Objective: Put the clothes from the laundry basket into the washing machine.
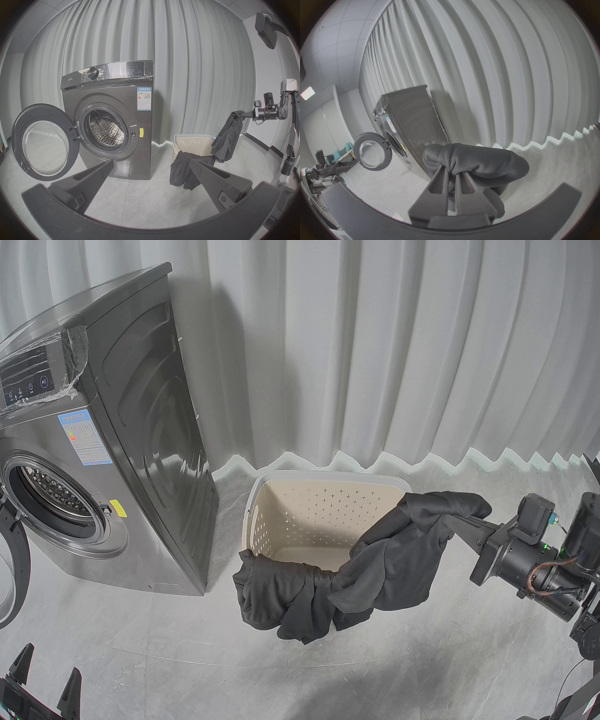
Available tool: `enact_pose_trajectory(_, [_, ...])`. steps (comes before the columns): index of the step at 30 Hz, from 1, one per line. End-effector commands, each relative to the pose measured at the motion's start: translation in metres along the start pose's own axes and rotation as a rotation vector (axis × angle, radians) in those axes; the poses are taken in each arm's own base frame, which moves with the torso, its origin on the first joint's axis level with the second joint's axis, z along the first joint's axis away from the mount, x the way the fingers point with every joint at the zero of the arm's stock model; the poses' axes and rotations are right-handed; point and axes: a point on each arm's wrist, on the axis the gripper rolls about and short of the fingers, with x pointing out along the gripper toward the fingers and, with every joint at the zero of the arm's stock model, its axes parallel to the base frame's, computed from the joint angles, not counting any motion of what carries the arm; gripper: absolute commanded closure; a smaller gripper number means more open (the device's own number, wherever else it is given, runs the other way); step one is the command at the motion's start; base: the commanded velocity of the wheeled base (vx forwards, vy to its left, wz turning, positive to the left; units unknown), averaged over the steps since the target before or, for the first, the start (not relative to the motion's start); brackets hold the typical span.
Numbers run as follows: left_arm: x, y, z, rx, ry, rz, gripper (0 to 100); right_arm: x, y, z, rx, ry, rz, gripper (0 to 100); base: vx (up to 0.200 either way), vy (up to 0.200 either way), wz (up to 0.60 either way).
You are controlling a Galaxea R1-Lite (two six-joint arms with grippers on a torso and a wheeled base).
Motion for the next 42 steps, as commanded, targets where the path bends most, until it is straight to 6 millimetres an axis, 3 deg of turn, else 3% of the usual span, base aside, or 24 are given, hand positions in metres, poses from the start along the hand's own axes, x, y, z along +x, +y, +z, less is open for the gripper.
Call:
enact_pose_trajectory(1, [0.0, 0.0, -0.005, -0.001, 0.0, 0.0, 0, -0.013, 0.013, 0.025, -0.004, -0.114, 0.058, 100, 0.0, 0.0, 0.0])
enact_pose_trajectory(4, [0.0, 0.0, -0.005, -0.001, 0.0, 0.0, 0, -0.016, 0.018, 0.037, -0.013, -0.171, 0.084, 100, 0.0, 0.0, 0.0])
enact_pose_trajectory(12, [0.0, 0.0, -0.005, -0.001, 0.0, -0.003, 0, -0.019, 0.018, 0.035, -0.039, -0.163, 0.079, 100, -0.15, 0.0, 0.0])
enact_pose_trajectory(21, [0.0, 0.0, -0.005, -0.001, 0.0, -0.001, 0, -0.019, 0.015, 0.034, -0.04, -0.162, 0.01, 100, 0.0, 0.0, 0.0])
enact_pose_trajectory(42, [0.0, 0.0, -0.005, -0.001, 0.002, -0.003, 0, -0.014, 0.012, 0.029, -0.021, -0.151, -0.168, 100, 0.0, 0.2, 0.0])
